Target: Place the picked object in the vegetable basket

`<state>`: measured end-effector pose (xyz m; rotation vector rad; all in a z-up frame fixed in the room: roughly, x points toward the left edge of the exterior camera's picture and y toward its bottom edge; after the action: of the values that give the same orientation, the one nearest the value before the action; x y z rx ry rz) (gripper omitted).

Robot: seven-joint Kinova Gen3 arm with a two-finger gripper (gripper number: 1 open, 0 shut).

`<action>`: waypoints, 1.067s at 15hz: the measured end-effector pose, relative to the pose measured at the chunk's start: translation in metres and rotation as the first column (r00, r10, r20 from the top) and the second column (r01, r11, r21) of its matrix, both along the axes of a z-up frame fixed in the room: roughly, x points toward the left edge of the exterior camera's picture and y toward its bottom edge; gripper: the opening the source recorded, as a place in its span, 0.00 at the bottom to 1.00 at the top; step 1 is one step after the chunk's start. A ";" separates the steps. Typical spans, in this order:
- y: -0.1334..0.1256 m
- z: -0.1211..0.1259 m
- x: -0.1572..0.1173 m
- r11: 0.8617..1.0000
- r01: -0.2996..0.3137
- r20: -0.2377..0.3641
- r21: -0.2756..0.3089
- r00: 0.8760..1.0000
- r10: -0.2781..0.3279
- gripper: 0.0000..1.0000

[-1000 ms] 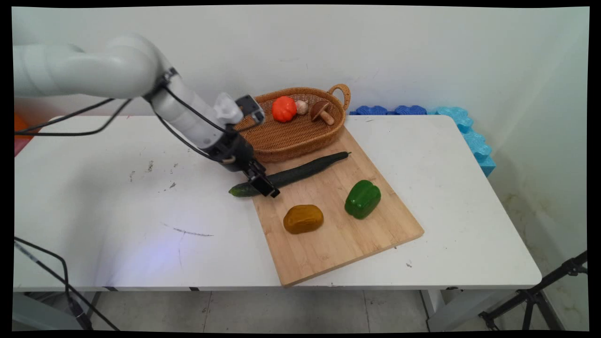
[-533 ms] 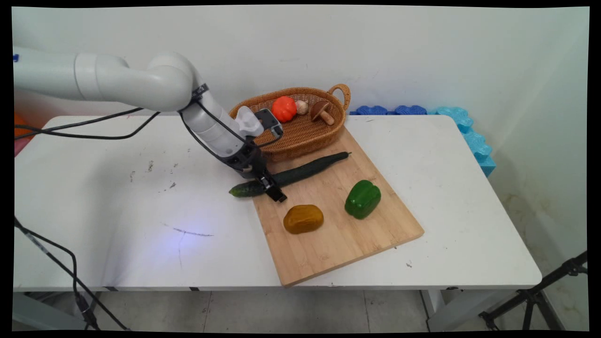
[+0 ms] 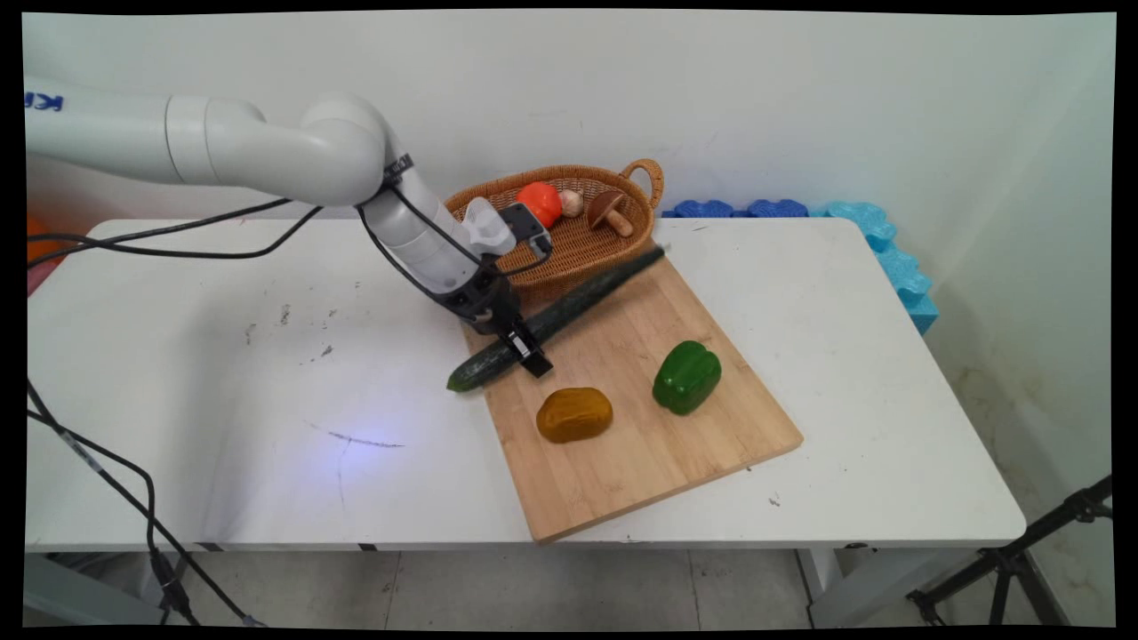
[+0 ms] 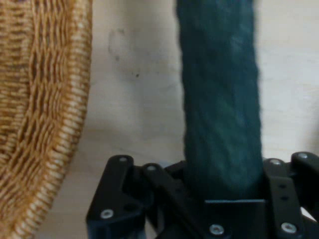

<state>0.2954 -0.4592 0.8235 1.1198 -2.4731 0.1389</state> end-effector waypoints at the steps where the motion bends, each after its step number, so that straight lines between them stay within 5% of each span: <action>1: 0.000 0.006 0.000 1.000 0.003 -0.006 -0.005 1.000 -0.004 0.00; 10: -0.005 0.080 0.017 0.999 0.029 -0.066 -0.040 0.997 -0.031 0.00; 16: -0.043 0.112 0.041 0.999 -0.034 -0.015 -0.039 0.999 0.034 0.00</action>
<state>0.3366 -0.5025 0.9357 1.1428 -2.4292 0.1875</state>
